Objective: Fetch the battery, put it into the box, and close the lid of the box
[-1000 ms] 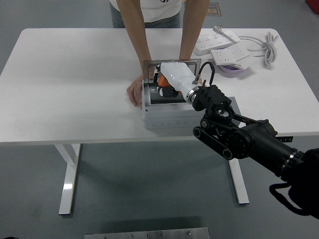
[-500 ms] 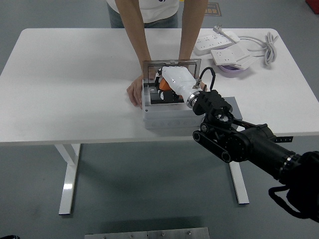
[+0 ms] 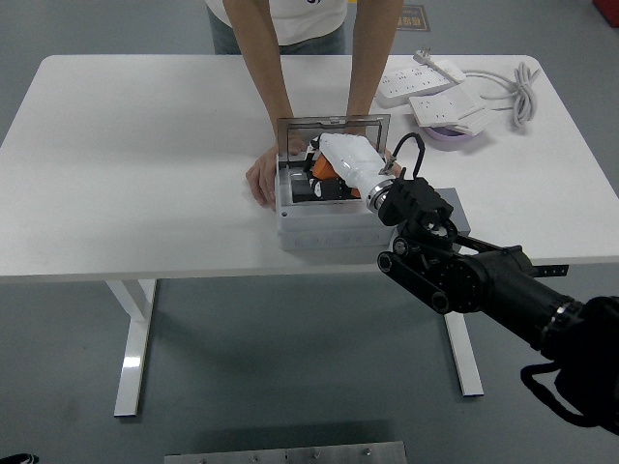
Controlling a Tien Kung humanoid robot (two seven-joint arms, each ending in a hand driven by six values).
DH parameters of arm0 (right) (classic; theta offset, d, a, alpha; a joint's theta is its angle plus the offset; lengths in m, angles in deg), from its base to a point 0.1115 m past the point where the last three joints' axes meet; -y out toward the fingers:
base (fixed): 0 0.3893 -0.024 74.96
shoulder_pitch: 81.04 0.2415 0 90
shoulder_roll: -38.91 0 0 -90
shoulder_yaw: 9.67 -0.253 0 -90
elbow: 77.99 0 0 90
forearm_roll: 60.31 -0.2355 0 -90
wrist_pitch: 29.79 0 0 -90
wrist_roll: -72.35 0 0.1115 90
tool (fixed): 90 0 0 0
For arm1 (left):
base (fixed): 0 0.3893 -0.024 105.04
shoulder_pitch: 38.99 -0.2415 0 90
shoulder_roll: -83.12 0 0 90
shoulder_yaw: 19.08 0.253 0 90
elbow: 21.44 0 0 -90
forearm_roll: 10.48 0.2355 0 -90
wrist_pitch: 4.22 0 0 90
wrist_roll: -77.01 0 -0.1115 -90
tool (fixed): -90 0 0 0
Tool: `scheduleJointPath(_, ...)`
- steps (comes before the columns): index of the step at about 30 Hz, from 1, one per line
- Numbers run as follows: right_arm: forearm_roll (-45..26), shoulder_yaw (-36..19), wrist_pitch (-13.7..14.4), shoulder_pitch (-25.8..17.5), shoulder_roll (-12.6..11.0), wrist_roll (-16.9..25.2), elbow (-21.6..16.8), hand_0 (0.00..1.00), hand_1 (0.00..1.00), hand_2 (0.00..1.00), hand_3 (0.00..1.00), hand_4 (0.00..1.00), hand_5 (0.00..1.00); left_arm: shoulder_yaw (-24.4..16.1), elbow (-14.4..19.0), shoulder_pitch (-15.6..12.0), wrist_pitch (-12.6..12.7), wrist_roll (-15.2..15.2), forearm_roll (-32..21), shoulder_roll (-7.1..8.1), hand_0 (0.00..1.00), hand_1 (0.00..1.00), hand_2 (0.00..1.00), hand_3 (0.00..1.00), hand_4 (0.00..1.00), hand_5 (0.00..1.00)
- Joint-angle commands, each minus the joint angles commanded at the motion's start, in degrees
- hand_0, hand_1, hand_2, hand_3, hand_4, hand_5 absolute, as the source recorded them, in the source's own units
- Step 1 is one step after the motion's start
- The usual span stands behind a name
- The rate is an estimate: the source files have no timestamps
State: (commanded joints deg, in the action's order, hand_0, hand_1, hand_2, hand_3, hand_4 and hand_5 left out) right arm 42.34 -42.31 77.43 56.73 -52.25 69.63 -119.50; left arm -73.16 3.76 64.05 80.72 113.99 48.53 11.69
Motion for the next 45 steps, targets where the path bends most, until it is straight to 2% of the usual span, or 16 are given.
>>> scheduleJointPath(5, -0.5, 0.0, 0.3, -0.1, 0.1, 0.4, 0.3, 0.261, 0.334, 0.438, 0.533, 0.415, 0.002, -0.1, 0.0, 0.0, -0.1, 0.0, 0.2, -0.02, 0.851, 0.914, 0.849, 0.831, 0.838, 0.695)
scheduleJointPath(6, -0.7, 0.0, 0.4, -0.2, 0.2, 0.4, 0.3, 0.468, 0.548, 0.602, 0.615, 0.560, 0.040, -0.1, 0.0, 0.0, -0.1, 0.0, 0.2, -0.02, 0.851, 0.914, 0.849, 0.832, 0.839, 0.696)
scheduleJointPath(11, -0.9, -0.1, 0.2, -0.2, 0.2, 0.5, 0.5, 0.468, 0.548, 0.602, 0.615, 0.560, 0.040, -0.2, 0.0, 0.0, -0.1, 0.0, 0.4, -0.04, 0.851, 0.914, 0.849, 0.832, 0.839, 0.696)
scheduleJointPath(12, -1.0, -0.1, 0.2, -0.3, 0.2, 0.5, 0.6, 0.627, 0.598, 0.616, 0.634, 0.603, 0.087, -0.2, 0.0, 0.0, -0.2, 0.0, 0.4, -0.05, 0.850, 0.914, 0.848, 0.831, 0.840, 0.696)
scheduleJointPath(17, -1.2, -0.1, 0.2, -0.3, 0.3, 0.7, 0.6, 0.627, 0.598, 0.616, 0.634, 0.603, 0.087, -0.3, 0.0, -0.1, -0.2, 0.0, 0.4, -0.11, 0.850, 0.914, 0.848, 0.831, 0.840, 0.696)
scheduleJointPath(18, -1.2, 0.0, 0.3, -0.3, 0.3, 0.7, 0.5, 0.680, 0.626, 0.621, 0.639, 0.676, 0.158, -0.3, 0.0, -0.1, -0.2, 0.0, 0.4, -0.11, 0.851, 0.914, 0.848, 0.830, 0.841, 0.697)
scheduleJointPath(23, -1.2, 0.0, 0.4, -0.2, 0.2, 0.5, 0.2, 0.680, 0.626, 0.621, 0.639, 0.676, 0.158, -0.4, 0.0, -0.3, -0.2, 0.0, 0.5, -0.12, 0.851, 0.914, 0.848, 0.830, 0.841, 0.697)
scheduleJointPath(24, -1.2, 0.0, 0.4, -0.2, 0.1, 0.4, 0.1, 0.705, 0.641, 0.633, 0.653, 0.777, 0.262, -0.4, 0.0, -0.3, -0.2, 0.0, 0.5, -0.13, 0.850, 0.913, 0.848, 0.828, 0.841, 0.697)
scheduleJointPath(31, -1.0, -0.1, 0.3, -0.2, -0.5, -0.1, -0.9, 0.707, 0.642, 0.636, 0.654, 0.771, 0.253, -0.3, 0.0, -0.4, -0.2, 0.0, 0.3, -0.22, 0.851, 0.913, 0.848, 0.827, 0.841, 0.696)
scheduleJointPath(41, -0.9, -1.6, -2.2, 0.5, -5.0, -3.0, -9.2, 0.711, 0.640, 0.632, 0.659, 0.773, 0.253, 0.6, 0.1, -1.4, 0.4, 0.0, -1.2, -0.31, 0.852, 0.914, 0.848, 0.825, 0.841, 0.694)
scheduleJointPath(42, -1.0, -1.8, -2.4, 0.8, -5.4, -3.2, -9.8, 0.661, 0.620, 0.614, 0.664, 0.786, 0.279, 0.6, 0.0, -1.4, 0.4, 0.0, -1.2, -0.33, 0.853, 0.913, 0.847, 0.824, 0.839, 0.690)
scheduleJointPath(45, -1.4, -2.4, -2.8, 1.8, -6.3, -3.5, -10.8, 0.661, 0.620, 0.614, 0.664, 0.786, 0.279, 0.7, 0.0, -1.5, 0.5, 0.0, -1.4, -0.34, 0.853, 0.913, 0.847, 0.824, 0.839, 0.690)
